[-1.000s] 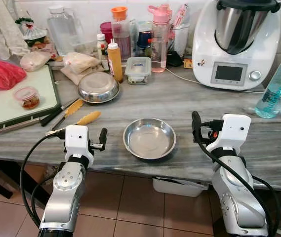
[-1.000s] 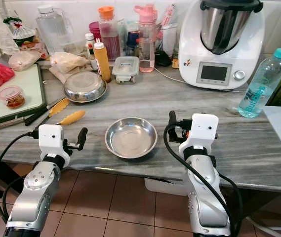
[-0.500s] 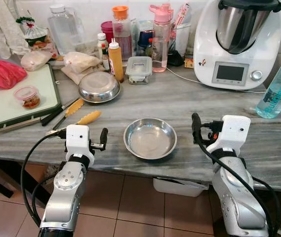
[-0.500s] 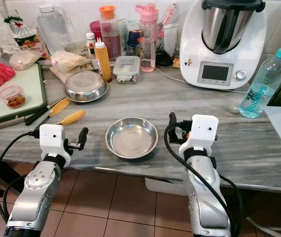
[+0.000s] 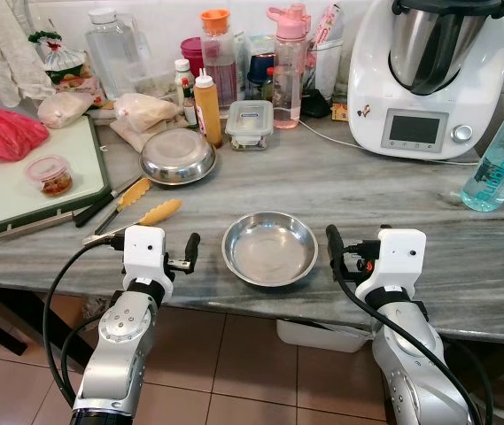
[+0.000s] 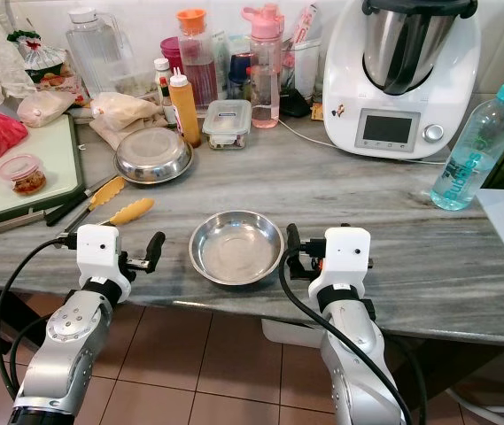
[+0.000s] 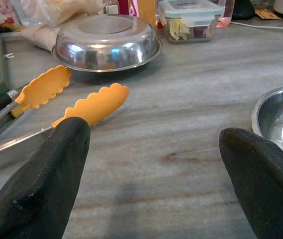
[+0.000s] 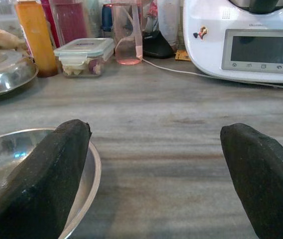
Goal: Setting the table
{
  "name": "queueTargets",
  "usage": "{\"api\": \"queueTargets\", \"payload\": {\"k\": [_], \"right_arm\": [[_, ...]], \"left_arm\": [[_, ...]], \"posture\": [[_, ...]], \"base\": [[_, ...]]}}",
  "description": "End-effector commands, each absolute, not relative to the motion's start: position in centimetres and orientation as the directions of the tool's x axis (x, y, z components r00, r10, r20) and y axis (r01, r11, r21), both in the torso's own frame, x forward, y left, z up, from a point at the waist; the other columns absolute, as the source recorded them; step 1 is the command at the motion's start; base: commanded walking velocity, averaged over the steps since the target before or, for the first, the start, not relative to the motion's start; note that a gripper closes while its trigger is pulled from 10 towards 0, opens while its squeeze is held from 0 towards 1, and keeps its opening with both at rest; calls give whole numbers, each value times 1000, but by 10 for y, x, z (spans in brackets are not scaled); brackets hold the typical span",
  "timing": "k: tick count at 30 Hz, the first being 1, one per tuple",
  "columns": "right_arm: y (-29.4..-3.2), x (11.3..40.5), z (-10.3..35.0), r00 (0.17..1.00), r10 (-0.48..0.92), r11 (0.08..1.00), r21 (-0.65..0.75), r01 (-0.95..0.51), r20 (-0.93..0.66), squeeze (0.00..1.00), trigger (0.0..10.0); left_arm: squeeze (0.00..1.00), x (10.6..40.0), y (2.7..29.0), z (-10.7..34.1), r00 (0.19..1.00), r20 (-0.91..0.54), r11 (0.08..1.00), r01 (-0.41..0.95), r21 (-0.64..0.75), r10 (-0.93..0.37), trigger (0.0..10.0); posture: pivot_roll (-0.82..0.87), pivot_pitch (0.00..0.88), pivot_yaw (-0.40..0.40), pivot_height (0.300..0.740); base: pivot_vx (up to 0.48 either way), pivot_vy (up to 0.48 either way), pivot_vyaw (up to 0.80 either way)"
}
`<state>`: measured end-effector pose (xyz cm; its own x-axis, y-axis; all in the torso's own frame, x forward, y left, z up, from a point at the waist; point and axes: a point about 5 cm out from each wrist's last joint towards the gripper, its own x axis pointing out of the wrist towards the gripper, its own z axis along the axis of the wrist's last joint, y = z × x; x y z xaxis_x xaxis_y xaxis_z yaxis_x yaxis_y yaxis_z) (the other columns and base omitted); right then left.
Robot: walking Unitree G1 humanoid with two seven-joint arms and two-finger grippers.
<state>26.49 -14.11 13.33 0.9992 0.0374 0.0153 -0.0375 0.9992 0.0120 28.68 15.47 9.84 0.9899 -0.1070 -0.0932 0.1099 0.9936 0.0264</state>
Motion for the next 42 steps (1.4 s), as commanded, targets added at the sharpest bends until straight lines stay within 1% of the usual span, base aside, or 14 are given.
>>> {"api": "queueTargets", "payload": {"k": [1,3,10,13,19,22,33,34,38,39,42], "right_arm": [[-140,267,138,998,47,999,11,-47,37,0,10000],[-141,268,139,998,44,999,8,-45,46,0,10000],[-140,268,138,998,38,999,4,-38,44,0,10000],[-138,268,137,998,36,999,13,-37,44,0,10000],[-138,268,138,998,37,999,11,-37,47,0,10000],[-138,267,137,998,31,999,12,-32,47,0,10000],[-140,267,138,999,21,1000,11,-21,50,0,10000],[-140,267,138,999,21,1000,10,-22,50,0,10000],[-140,268,138,998,33,999,3,-34,51,0,10000],[-139,269,140,997,53,999,-7,-52,53,0,10000],[-138,271,141,996,71,997,-15,-70,53,0,10000]], "left_arm": [[0,290,153,102,990,-76,992,123,32,-121,10000],[0,290,152,102,989,-75,991,130,33,-127,10000],[0,290,153,100,988,-82,989,136,59,-131,10000],[0,289,153,100,987,-83,989,139,58,-134,10000],[0,289,153,99,986,-86,988,146,49,-141,10000],[0,288,155,98,988,-88,989,133,70,-127,10000],[0,288,156,98,987,-90,987,141,73,-134,10000],[0,290,158,100,991,-83,991,109,83,-102,10000],[0,291,163,101,996,-73,994,66,93,-59,10000],[0,290,168,100,997,-69,994,30,103,-23,10000],[0,288,172,98,997,-70,994,0,111,8,10000]], "posture": [[-132,0,83,740],[-134,0,85,740],[-131,0,93,740],[-128,0,95,740],[-127,0,97,740],[-125,0,100,740],[-123,0,105,740],[-123,0,97,740],[-121,0,84,740],[-117,0,74,740],[-111,0,59,740]], "base": [[0,0,-631],[0,0,-694],[0,0,0],[0,0,-796],[0,0,0],[0,0,0],[0,0,0],[0,0,0],[0,0,0],[0,0,0],[0,0,0]]}}
